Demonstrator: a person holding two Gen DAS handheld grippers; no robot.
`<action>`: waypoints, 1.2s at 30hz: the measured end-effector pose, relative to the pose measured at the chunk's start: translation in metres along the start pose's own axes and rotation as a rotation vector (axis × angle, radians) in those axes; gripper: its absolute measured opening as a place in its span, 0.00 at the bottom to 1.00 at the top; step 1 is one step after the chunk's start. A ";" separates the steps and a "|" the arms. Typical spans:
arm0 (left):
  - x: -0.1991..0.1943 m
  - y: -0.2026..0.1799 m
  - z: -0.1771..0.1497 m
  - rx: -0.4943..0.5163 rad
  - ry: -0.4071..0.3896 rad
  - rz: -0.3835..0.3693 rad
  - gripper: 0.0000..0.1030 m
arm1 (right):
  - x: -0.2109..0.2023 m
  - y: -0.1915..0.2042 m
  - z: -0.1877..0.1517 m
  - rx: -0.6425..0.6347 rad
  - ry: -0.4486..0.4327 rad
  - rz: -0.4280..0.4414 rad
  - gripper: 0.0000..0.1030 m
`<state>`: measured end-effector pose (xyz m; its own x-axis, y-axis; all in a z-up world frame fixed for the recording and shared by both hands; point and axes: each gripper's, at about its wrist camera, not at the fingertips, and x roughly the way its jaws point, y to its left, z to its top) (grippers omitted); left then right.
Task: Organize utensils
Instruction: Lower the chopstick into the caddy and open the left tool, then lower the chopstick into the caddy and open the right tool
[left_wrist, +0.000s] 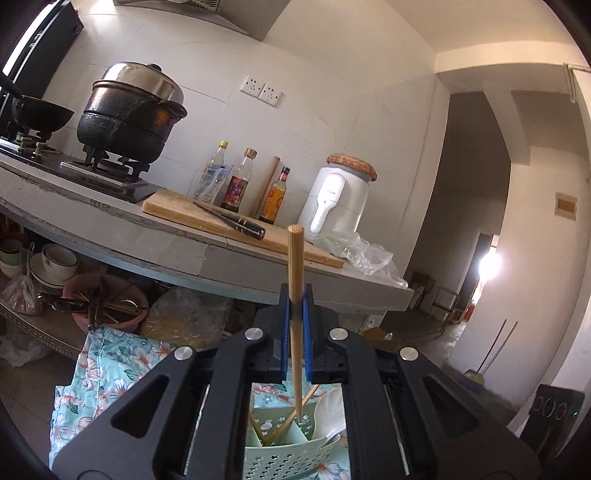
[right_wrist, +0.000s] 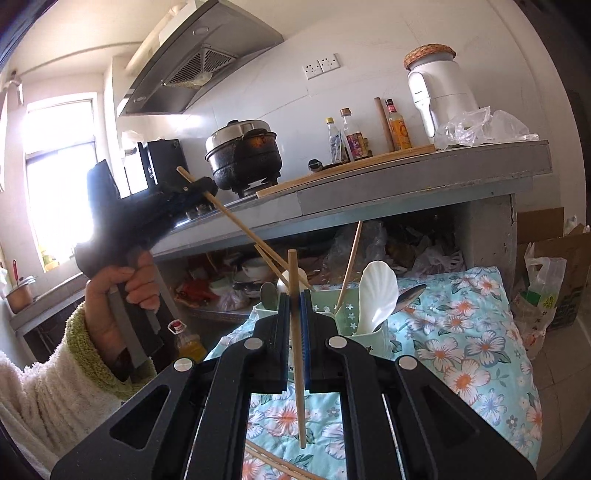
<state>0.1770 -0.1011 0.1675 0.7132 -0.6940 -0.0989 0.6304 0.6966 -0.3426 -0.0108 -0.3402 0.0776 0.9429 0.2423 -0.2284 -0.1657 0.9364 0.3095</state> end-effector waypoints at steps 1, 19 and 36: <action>0.005 -0.001 -0.005 0.012 0.010 0.008 0.05 | 0.000 -0.001 0.000 0.003 0.000 -0.001 0.06; 0.021 0.001 -0.055 0.059 0.132 0.070 0.19 | 0.004 -0.008 -0.003 0.017 0.021 -0.011 0.06; -0.062 0.026 -0.061 -0.055 0.101 0.072 0.51 | 0.000 0.014 0.054 -0.082 -0.114 0.002 0.06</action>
<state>0.1306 -0.0512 0.1076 0.7198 -0.6592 -0.2176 0.5587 0.7361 -0.3821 0.0027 -0.3413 0.1320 0.9685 0.2179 -0.1202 -0.1860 0.9547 0.2321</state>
